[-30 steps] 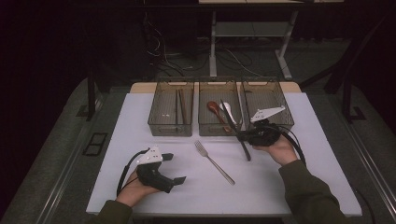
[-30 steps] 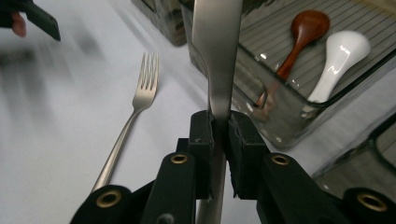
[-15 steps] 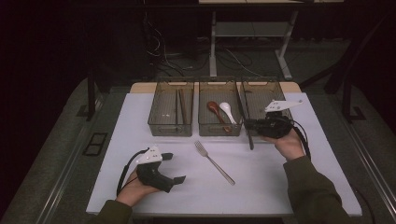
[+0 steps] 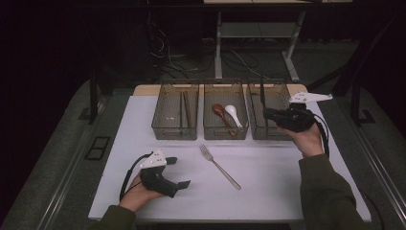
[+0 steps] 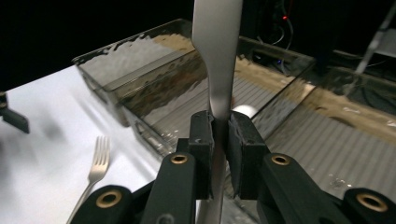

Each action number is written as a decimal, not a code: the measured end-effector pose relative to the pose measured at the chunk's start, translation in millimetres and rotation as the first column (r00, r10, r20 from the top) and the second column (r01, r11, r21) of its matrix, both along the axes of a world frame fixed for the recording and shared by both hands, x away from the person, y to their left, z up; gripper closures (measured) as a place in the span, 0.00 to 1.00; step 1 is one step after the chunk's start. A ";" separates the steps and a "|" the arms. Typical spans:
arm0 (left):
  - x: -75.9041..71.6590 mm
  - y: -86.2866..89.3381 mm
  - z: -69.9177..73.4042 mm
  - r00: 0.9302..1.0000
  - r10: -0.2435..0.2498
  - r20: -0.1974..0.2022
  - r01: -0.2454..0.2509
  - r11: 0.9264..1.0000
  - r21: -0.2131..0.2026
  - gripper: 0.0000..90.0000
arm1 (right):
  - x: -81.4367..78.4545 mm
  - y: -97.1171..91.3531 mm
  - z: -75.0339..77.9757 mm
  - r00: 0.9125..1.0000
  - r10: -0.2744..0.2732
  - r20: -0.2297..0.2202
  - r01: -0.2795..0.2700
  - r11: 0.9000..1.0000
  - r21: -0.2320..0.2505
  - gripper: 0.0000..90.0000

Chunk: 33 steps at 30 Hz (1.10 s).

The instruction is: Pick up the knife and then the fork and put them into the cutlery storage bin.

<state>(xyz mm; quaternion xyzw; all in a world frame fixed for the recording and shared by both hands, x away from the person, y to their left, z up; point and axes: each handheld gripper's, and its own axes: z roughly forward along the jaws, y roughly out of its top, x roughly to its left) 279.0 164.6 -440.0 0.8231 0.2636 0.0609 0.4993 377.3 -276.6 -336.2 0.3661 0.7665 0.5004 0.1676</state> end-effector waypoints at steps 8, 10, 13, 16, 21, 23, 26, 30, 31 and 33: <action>0.5 0.3 0.0 1.000 0.003 -0.004 -0.003 1.000 -0.004 0.00 | 13.3 -17.1 13.3 0.997 -0.070 0.027 0.070 0.998 -0.002 0.89; 0.2 0.5 0.2 1.000 0.002 -0.004 -0.002 1.000 -0.001 0.00 | 18.8 -20.6 14.1 0.995 -0.091 0.030 0.092 0.996 -0.017 0.89; 0.0 0.2 0.1 1.000 0.002 -0.004 -0.002 1.000 -0.004 0.00 | 27.6 -27.9 13.9 0.991 -0.132 0.029 0.133 0.991 -0.027 0.89; 0.0 -0.1 -0.1 1.000 0.001 -0.004 -0.001 1.000 -0.005 0.00 | 36.4 -35.9 11.7 0.985 -0.172 0.029 0.174 0.984 -0.046 0.89; 0.0 0.3 0.2 1.000 0.001 -0.005 -0.001 1.000 -0.005 0.00 | 49.2 -46.9 2.5 0.975 -0.224 0.007 0.224 0.972 -0.066 0.89; -0.1 0.2 0.3 1.000 0.001 -0.005 -0.001 1.000 -0.004 0.00 | 53.2 -50.0 -2.4 0.972 -0.235 -0.007 0.233 0.969 -0.080 0.89; -0.1 0.1 0.1 1.000 0.001 -0.004 -0.001 1.000 -0.004 0.00 | 58.2 -53.2 -10.2 0.967 -0.254 -0.026 0.250 0.962 -0.114 0.89; 0.0 0.3 0.2 1.000 0.001 -0.007 -0.001 1.000 -0.004 0.00 | 62.7 -56.1 -17.6 0.962 -0.266 -0.052 0.258 0.958 -0.129 0.89; 0.0 0.3 0.2 1.000 0.000 -0.006 -0.001 1.000 -0.004 0.00 | 63.5 -56.4 -19.0 0.962 -0.268 -0.059 0.258 0.956 -0.137 0.89; -0.1 0.3 0.2 1.000 0.001 -0.006 -0.001 1.000 -0.004 0.00 | 64.8 -56.7 -21.7 0.961 -0.267 -0.065 0.255 0.955 -0.152 0.89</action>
